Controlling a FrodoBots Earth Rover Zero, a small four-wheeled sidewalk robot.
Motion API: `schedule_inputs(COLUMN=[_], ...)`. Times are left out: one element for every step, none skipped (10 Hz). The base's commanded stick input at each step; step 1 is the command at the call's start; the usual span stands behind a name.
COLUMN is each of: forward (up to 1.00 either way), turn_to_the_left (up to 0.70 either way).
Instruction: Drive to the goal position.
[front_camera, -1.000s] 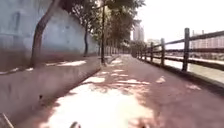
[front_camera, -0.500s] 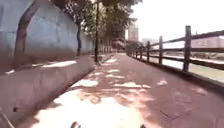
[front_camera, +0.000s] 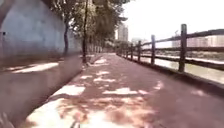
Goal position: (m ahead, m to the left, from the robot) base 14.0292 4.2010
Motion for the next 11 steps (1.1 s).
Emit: schedule_inputs(forward=[0.7,0.7,0.7,0.7,0.7,0.7,0.7,0.7,0.7,0.7,0.7], turn_to_the_left=[0.0,0.0,-0.28,-0.29,-0.06,0.0,0.0,0.0,0.0,0.0,0.0])
